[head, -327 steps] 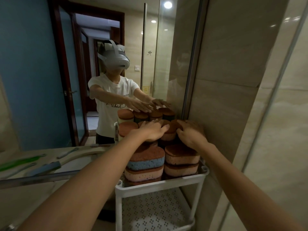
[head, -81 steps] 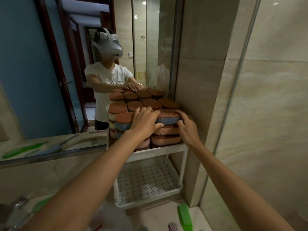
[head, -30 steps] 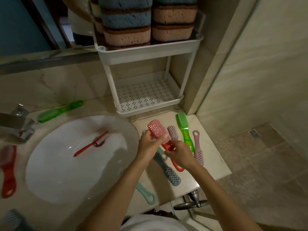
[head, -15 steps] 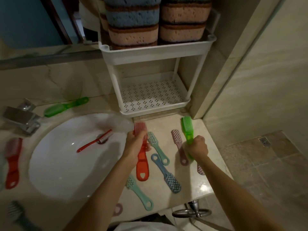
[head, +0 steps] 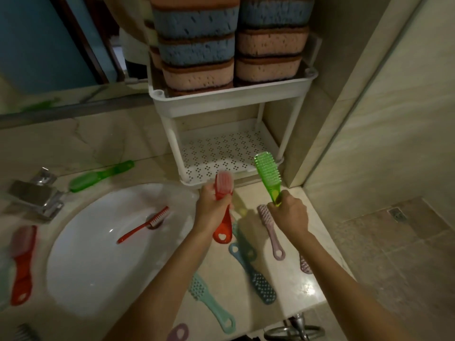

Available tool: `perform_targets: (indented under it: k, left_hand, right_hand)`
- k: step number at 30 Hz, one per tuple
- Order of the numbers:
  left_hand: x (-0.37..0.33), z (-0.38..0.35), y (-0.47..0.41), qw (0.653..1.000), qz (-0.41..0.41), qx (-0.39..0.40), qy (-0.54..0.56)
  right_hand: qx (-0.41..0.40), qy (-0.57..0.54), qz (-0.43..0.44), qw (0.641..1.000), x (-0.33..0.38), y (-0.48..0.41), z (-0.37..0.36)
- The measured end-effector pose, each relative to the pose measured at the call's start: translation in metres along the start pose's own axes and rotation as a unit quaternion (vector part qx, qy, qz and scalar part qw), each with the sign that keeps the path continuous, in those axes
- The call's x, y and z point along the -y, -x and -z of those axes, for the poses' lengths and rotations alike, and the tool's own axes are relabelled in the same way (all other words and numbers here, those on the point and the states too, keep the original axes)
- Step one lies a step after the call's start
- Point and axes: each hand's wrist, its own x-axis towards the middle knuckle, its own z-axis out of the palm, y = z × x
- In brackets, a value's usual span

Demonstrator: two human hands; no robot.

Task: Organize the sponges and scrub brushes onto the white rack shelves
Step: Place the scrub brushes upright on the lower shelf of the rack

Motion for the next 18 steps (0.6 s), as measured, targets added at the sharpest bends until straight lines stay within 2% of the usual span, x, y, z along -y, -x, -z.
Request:
perform_targets:
  k: [4,7,13,18]
  left_hand:
    - [-0.042,-0.003,-0.034,0.995,-0.078,-0.017,-0.063]
    - [-0.059,-0.002,-0.073,0.989,-0.054,-0.055,-0.124]
    - [-0.038,-0.003,-0.12,0.965,0.028,-0.094,-0.243]
    - [-0.019,0.003,-0.15,0.939,-0.031,-0.092,-0.331]
  right_hand:
    - [0.049,-0.07,-0.003,0.996,0.032,-0.022,0.003]
    - [0.071,-0.077,0.003,0.994,0.045,-0.041,0.001]
    - [0.108,-0.042,0.011,0.993,0.054,-0.073,-0.012]
    - [0.115,-0.027,0.02,0.993,0.058,-0.09,-0.023]
